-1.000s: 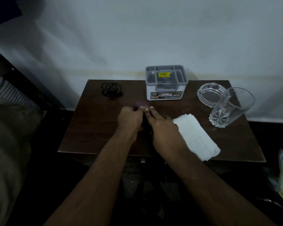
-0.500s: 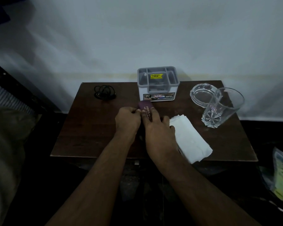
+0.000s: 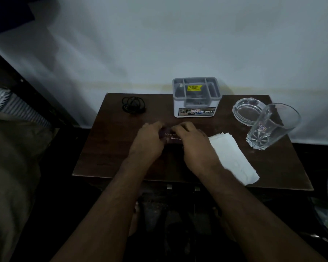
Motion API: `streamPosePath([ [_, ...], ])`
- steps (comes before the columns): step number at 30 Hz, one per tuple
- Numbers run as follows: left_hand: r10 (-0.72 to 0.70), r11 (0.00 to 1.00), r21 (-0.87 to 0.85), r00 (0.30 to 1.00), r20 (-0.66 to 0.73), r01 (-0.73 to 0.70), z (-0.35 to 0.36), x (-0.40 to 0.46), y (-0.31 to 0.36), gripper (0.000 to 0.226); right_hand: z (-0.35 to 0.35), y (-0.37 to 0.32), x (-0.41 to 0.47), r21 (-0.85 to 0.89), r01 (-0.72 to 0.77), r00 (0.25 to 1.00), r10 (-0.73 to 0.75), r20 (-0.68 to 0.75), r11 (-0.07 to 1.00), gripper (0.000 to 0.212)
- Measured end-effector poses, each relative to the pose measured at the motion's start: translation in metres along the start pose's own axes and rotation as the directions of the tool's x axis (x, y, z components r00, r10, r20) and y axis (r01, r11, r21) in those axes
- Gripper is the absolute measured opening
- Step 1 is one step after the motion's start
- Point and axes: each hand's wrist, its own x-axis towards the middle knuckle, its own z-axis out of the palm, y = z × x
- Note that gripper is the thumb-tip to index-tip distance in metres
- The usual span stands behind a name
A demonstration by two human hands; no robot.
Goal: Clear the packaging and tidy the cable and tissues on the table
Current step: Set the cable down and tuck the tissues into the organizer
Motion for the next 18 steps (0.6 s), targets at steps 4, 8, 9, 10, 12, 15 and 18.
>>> streamPosePath([
  [4,0.001,0.999,-0.042,0.999,-0.036,-0.003,-0.001,-0.007,-0.004,0.046,0.009,-0.008,0.006,-0.075,-0.041,0.999,0.04,-0.013,0.996,0.063],
  [8,-0.041,0.994,-0.107,0.991,-0.13,0.027,-0.009,-0.004,-0.013,0.036,0.013,-0.021,0.012,-0.064,-0.058,0.992,0.05,-0.116,0.996,0.079],
  [9,-0.067,0.99,-0.131,0.982,-0.178,0.043,-0.012,-0.001,-0.015,0.039,0.015,-0.025,0.015,-0.054,-0.035,0.989,0.027,-0.148,0.998,0.072],
  [10,-0.089,0.986,-0.157,0.968,-0.233,0.053,-0.015,0.002,-0.017,0.041,0.018,-0.028,0.017,-0.05,-0.013,0.986,0.005,-0.166,0.999,0.063],
  [12,-0.12,0.979,-0.195,0.937,-0.328,0.057,-0.017,0.009,-0.019,0.043,0.023,-0.031,0.023,-0.041,0.016,0.987,-0.022,-0.158,0.999,0.048],
  [15,-0.153,0.98,-0.178,0.893,-0.424,0.084,-0.021,0.021,-0.025,0.049,0.03,-0.037,0.036,-0.022,0.042,0.991,-0.045,-0.124,0.999,0.039],
  [18,-0.2,0.973,-0.204,0.832,-0.518,0.107,-0.039,0.041,-0.037,0.06,0.032,-0.048,0.058,0.019,0.088,0.985,-0.084,-0.149,0.996,0.036],
])
